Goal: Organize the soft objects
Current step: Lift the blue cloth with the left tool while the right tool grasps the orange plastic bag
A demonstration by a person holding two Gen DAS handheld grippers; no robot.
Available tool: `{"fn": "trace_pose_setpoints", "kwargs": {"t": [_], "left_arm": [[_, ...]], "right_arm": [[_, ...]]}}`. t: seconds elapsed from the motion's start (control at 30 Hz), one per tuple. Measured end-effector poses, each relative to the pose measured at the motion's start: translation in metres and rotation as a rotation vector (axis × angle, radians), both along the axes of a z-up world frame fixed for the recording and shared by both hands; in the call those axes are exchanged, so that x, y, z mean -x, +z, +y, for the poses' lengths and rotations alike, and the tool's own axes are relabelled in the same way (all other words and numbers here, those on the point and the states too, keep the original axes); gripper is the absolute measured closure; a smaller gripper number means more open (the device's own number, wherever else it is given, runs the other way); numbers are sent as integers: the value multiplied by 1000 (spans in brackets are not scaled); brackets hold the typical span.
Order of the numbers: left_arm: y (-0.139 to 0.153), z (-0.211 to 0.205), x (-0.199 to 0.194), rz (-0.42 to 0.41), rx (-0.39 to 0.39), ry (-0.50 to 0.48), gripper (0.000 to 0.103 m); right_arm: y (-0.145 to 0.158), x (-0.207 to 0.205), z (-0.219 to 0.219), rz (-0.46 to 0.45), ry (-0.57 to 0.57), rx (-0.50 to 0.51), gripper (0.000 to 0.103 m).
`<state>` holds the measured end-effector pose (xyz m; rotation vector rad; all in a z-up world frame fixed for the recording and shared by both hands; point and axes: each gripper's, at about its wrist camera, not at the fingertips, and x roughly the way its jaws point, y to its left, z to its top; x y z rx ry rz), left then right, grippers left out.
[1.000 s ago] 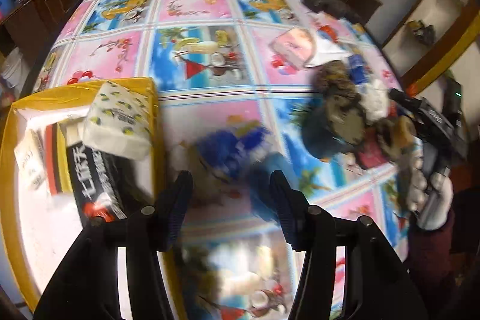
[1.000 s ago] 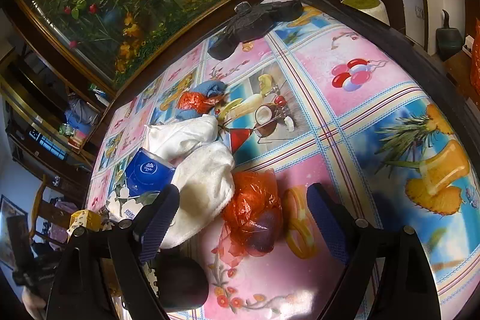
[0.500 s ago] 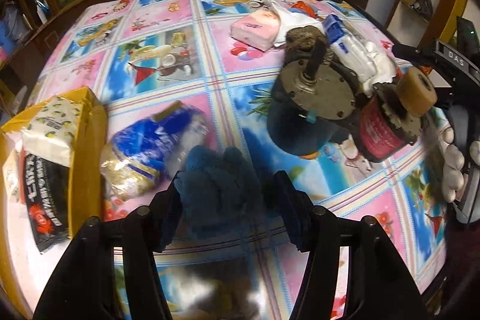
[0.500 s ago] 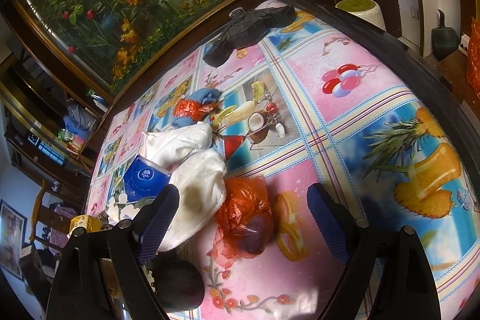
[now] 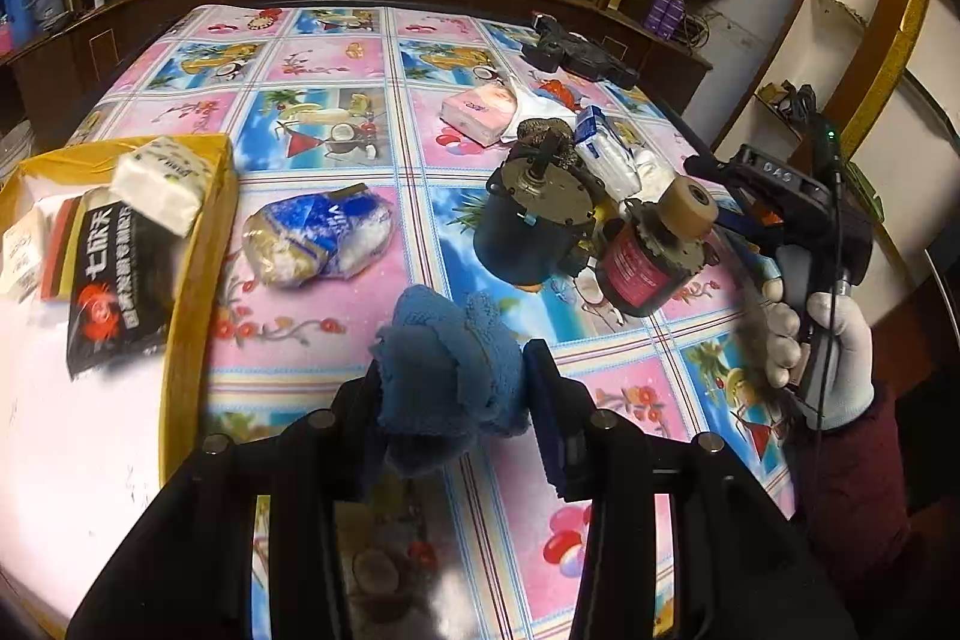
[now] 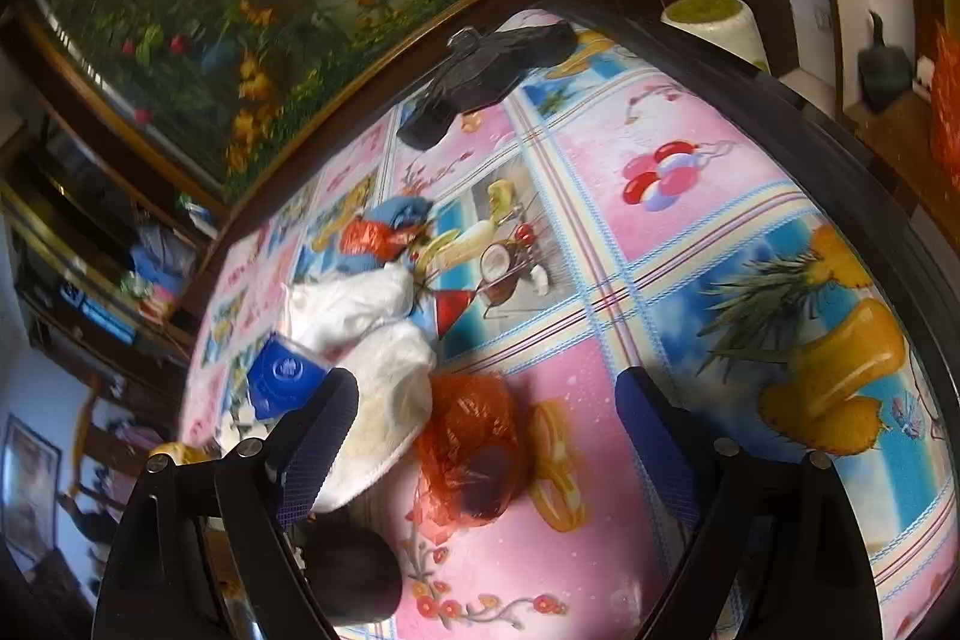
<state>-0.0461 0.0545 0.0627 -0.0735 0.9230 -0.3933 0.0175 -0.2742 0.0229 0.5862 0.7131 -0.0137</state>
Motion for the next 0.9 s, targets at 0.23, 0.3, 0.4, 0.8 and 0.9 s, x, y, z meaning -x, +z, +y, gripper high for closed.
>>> {"fn": "trace_pose_setpoints", "kwargs": {"t": [0.23, 0.3, 0.4, 0.8, 0.9], "left_arm": [[5, 15, 13, 8, 72, 26, 64], [9, 21, 16, -4, 77, 31, 64], [12, 33, 20, -10, 103, 42, 64], [23, 98, 54, -50, 169, 161, 64], [22, 118, 62, -61, 178, 196, 64]], "right_arm": [[6, 11, -2, 28, 8, 32, 23], [3, 16, 1, 63, 58, 45, 23], [4, 28, 12, 104, 80, 175, 24], [11, -1, 46, 117, 145, 251, 82], [15, 16, 35, 81, 113, 200, 83]]}}
